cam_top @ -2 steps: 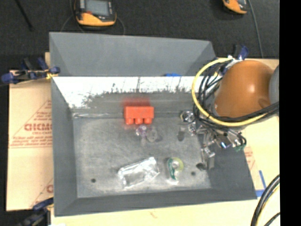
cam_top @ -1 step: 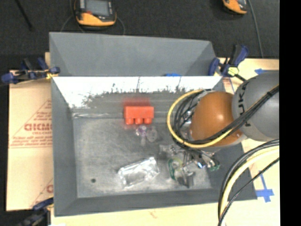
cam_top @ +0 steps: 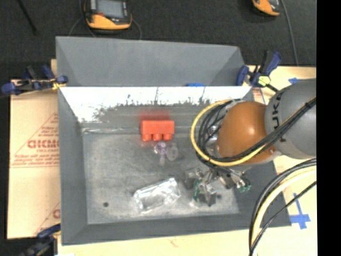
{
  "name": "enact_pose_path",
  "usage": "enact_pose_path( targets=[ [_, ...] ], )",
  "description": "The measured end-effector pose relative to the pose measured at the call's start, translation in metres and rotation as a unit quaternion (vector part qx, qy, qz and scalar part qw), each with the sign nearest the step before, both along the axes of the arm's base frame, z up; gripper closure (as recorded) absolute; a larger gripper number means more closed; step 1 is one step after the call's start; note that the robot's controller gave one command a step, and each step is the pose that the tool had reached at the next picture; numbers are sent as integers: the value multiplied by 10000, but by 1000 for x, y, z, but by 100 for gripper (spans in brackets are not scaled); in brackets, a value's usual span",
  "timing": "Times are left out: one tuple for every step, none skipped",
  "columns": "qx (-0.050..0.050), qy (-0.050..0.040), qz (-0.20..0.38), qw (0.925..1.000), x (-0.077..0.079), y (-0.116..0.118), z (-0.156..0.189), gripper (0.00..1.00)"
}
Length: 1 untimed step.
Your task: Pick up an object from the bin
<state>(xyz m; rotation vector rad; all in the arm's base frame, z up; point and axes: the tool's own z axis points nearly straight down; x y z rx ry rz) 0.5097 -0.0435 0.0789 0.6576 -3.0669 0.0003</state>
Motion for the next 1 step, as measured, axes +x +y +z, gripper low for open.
enact_pose_path(
  targets=[
    [-17, -80, -164, 9998, -22, -77, 171, 100]
  ],
)
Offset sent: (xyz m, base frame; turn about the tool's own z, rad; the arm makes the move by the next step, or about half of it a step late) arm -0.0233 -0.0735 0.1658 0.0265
